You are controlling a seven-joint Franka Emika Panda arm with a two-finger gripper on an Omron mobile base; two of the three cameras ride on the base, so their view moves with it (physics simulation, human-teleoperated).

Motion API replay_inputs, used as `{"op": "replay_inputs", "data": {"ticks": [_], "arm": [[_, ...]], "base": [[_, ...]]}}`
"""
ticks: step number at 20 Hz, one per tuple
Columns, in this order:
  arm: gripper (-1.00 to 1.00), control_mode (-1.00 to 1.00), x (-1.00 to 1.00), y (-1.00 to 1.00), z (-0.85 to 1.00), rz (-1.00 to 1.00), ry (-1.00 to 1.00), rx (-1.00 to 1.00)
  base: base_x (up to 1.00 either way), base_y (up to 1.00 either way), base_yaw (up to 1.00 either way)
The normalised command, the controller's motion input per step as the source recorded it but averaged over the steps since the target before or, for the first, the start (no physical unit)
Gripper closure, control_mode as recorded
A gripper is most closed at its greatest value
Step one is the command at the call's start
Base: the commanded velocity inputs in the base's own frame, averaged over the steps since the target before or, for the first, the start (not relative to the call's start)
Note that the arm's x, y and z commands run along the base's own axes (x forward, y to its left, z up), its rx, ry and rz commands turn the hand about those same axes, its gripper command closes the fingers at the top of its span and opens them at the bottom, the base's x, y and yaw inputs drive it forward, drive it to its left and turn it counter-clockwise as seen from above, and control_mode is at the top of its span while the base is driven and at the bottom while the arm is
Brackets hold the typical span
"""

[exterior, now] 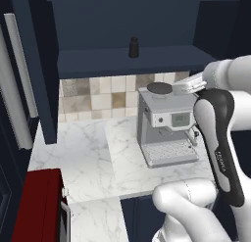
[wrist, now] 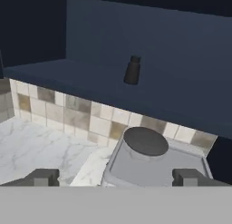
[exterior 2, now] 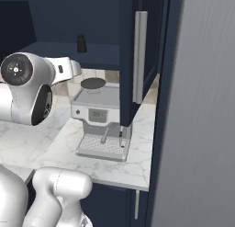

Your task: Retrieve the shaker from the cabinet and place it next the steak on a plate on the dining table.

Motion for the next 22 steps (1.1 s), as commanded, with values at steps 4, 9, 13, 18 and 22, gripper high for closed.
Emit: {"op": "replay_inputs", "data": {"ticks": [4, 9, 13, 18, 22], "arm": [[-1.0, -1.0, 0.0, 0.13, 0.49, 0.03, -0.1, 0.0], [-1.0, -1.0, 0.0, 0.21, 0.34, 0.01, -0.17, 0.0], [-1.0, -1.0, 0.06, 0.39, 0.04, -0.01, -0.13, 0.0], [-1.0, -1.0, 0.17, 0.13, 0.0, -0.01, -0.02, 0.03], [-1.0, -1.0, 0.31, 0.0, 0.0, -0.05, 0.0, 0.0]], "base": [[0.0, 0.0, 0.0], [0.0, 0.0, 0.0], [0.0, 0.0, 0.0], [0.0, 0.0, 0.0], [0.0, 0.0, 0.0]]}}
